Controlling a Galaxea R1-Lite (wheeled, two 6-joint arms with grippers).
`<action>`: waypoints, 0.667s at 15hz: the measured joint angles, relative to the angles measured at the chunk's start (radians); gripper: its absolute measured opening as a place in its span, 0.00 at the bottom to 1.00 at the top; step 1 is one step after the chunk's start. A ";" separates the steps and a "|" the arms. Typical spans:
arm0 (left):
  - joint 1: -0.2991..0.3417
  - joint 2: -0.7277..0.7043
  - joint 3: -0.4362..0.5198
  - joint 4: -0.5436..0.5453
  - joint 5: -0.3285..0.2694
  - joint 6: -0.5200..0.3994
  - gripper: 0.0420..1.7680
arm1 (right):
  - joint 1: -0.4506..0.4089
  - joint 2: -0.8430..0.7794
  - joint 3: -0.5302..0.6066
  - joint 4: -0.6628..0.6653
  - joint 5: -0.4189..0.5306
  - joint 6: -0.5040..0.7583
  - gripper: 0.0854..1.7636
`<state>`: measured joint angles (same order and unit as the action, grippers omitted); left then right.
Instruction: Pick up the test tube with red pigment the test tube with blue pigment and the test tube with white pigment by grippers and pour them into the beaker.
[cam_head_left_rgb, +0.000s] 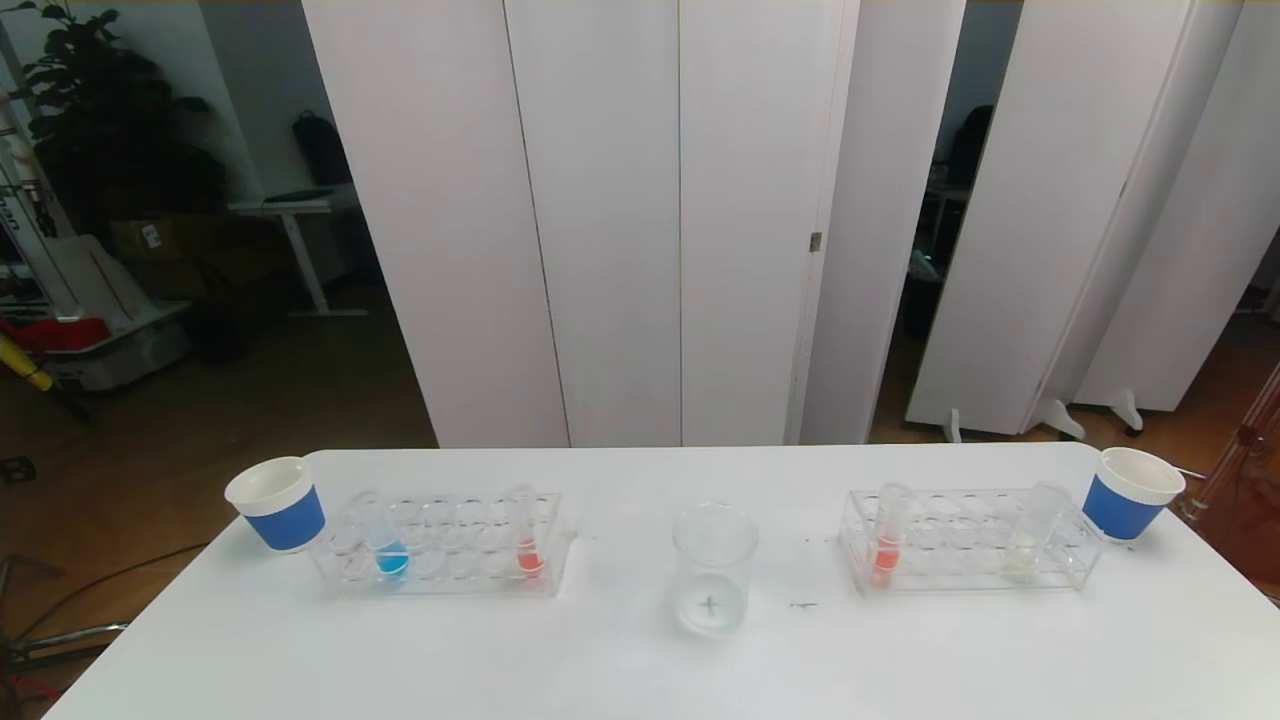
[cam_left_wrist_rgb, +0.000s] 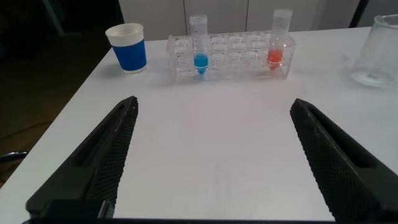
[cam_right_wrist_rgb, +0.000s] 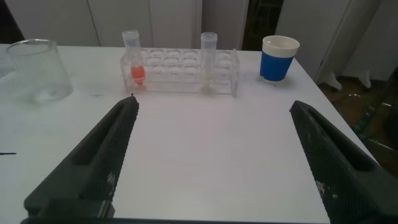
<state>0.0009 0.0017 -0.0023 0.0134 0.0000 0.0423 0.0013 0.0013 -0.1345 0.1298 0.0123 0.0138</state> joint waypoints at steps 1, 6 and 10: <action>0.000 0.000 0.000 0.000 0.000 0.000 0.99 | 0.000 0.005 -0.018 0.001 0.000 -0.002 0.99; 0.000 0.000 0.000 0.000 0.000 0.000 0.99 | 0.000 0.080 -0.143 -0.002 0.001 -0.003 0.99; 0.000 0.000 0.000 0.000 0.000 0.000 0.99 | 0.000 0.184 -0.260 -0.007 0.000 -0.003 0.99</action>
<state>0.0009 0.0017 -0.0028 0.0134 0.0000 0.0423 0.0013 0.1855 -0.3945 0.1226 0.0128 0.0109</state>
